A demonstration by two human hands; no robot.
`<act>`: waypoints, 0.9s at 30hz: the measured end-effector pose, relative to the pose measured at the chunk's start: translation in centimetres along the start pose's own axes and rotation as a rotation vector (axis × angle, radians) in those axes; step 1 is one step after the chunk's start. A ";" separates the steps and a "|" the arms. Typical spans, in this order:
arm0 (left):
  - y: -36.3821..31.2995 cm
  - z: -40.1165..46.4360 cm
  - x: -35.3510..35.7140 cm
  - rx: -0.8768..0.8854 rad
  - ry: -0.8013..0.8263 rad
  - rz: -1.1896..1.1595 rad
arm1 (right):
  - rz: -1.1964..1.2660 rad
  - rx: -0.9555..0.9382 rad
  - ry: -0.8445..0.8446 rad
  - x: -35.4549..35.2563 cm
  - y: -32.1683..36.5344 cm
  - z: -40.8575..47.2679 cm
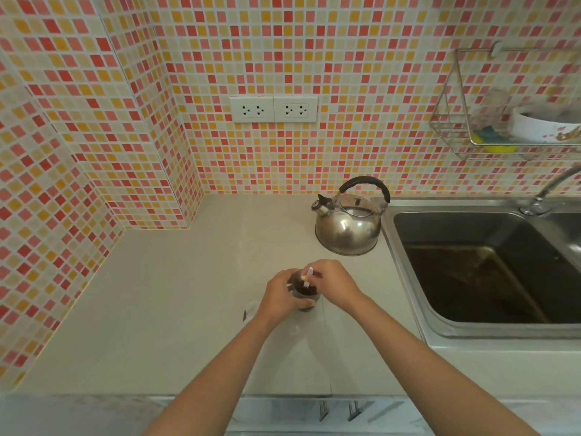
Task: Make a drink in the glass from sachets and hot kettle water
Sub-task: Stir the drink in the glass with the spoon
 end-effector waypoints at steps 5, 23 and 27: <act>0.0 0.0 0.0 -0.001 0.004 -0.005 | 0.007 0.049 -0.016 -0.1 -0.7 0.2; 0.2 0.1 0.1 -0.019 0.011 0.020 | 0.091 0.080 -0.054 -0.2 -0.8 0.2; 0.1 0.1 0.1 -0.014 0.013 0.026 | 0.049 0.055 -0.062 -0.2 -0.4 0.3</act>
Point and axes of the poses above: each hand's wrist, its own z-axis towards the middle knuckle, its own x-axis out of the palm, y = z × x, the point moved 4 cm from there along z, towards the middle knuckle, and after that the axes turned 5 degrees about z, right-handed, at the moved point
